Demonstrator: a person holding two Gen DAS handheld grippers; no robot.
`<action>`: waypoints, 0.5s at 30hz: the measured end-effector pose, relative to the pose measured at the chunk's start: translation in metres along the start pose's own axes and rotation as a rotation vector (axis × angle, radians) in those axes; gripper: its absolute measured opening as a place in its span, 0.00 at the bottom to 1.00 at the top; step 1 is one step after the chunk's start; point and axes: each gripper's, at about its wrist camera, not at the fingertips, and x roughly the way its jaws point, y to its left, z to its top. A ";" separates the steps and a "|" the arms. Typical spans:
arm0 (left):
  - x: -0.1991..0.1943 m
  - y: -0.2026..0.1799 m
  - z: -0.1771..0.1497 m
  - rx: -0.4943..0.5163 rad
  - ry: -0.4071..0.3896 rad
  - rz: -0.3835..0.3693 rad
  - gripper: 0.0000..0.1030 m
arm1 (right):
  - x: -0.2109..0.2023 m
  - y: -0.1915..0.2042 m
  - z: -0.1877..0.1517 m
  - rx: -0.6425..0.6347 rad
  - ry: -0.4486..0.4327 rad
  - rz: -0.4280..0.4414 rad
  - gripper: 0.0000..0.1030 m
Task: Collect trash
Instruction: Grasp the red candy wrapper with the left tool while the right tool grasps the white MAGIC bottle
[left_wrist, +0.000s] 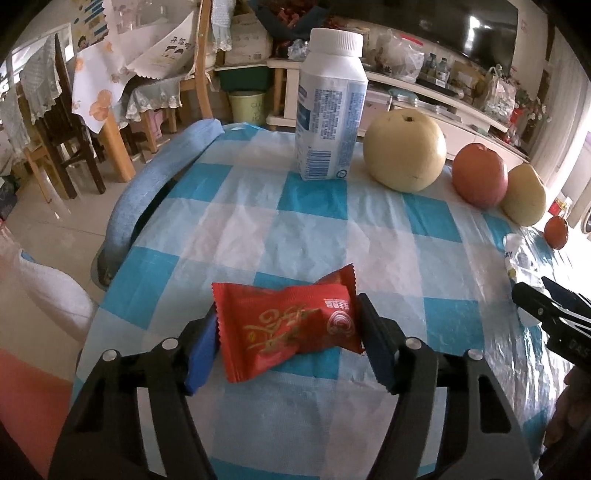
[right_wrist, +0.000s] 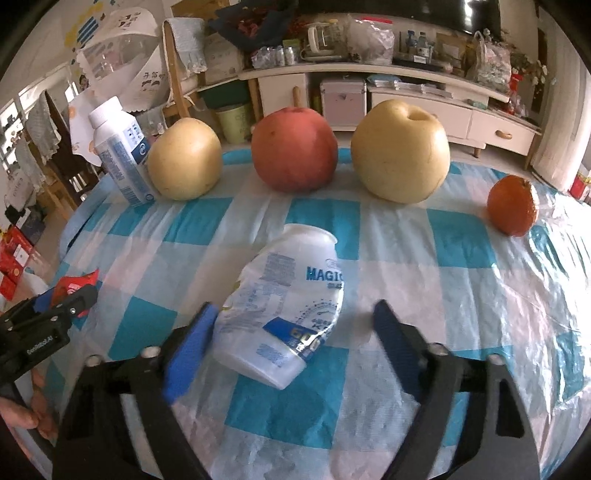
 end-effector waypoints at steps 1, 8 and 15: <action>0.000 0.000 0.000 0.001 0.000 0.001 0.65 | 0.000 0.000 -0.001 -0.006 -0.001 -0.004 0.69; -0.004 0.001 -0.003 0.005 0.002 -0.009 0.62 | -0.003 -0.007 -0.003 -0.008 -0.008 0.003 0.43; -0.010 -0.001 -0.010 0.008 0.008 -0.032 0.59 | -0.009 -0.017 -0.007 0.020 -0.015 0.051 0.42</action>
